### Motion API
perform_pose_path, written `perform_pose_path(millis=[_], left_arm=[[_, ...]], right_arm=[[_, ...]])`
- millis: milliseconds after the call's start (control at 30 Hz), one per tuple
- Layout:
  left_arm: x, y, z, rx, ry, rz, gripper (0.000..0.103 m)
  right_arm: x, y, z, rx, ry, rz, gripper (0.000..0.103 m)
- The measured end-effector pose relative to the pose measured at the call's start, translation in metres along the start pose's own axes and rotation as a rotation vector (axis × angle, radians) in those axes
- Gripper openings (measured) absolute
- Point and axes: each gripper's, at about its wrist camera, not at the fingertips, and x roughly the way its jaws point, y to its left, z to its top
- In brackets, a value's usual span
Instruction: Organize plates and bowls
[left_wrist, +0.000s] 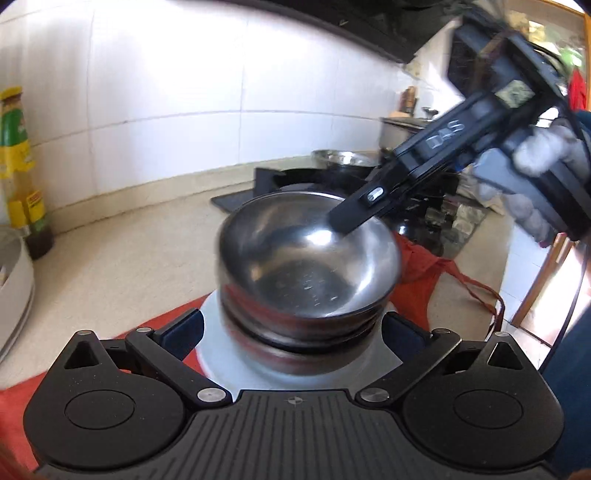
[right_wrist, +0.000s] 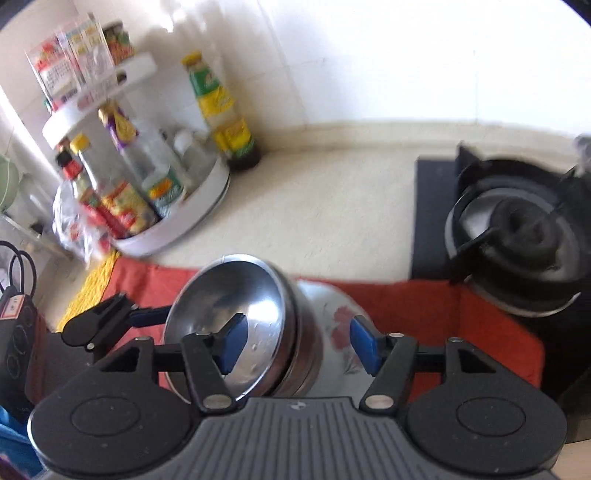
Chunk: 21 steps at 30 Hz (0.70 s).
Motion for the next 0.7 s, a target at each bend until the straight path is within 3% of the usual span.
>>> perform_pose_path(millis=[67, 200, 300, 367, 500, 700], left_arm=[[-0.002, 0.004, 0.005, -0.03, 0.016, 0.009, 0.103], [-0.013, -0.001, 0.009, -0.05, 0.012, -0.003, 0.103], [-0.021, -0.003, 0.009, -0.056, 0.011, -0.038, 0.103], [-0.025, -0.006, 0.011, -0.064, 0.022, -0.04, 0.103], [-0.036, -0.007, 0.009, -0.098, 0.031, 0.049, 0.103], [-0.056, -0.005, 0.009, -0.27, 0.017, 0.194, 0.103]], right_arm=[[-0.017, 0.008, -0.009, -0.01, -0.078, -0.02, 0.061], [-0.035, 0.047, -0.043, -0.093, -0.166, -0.082, 0.077], [-0.04, 0.075, -0.065, -0.15, -0.197, -0.141, 0.077], [-0.045, 0.078, -0.074, -0.101, -0.23, -0.142, 0.078], [-0.052, 0.076, -0.088, -0.054, -0.235, -0.171, 0.078], [-0.061, 0.084, -0.106, -0.057, -0.256, -0.144, 0.083]])
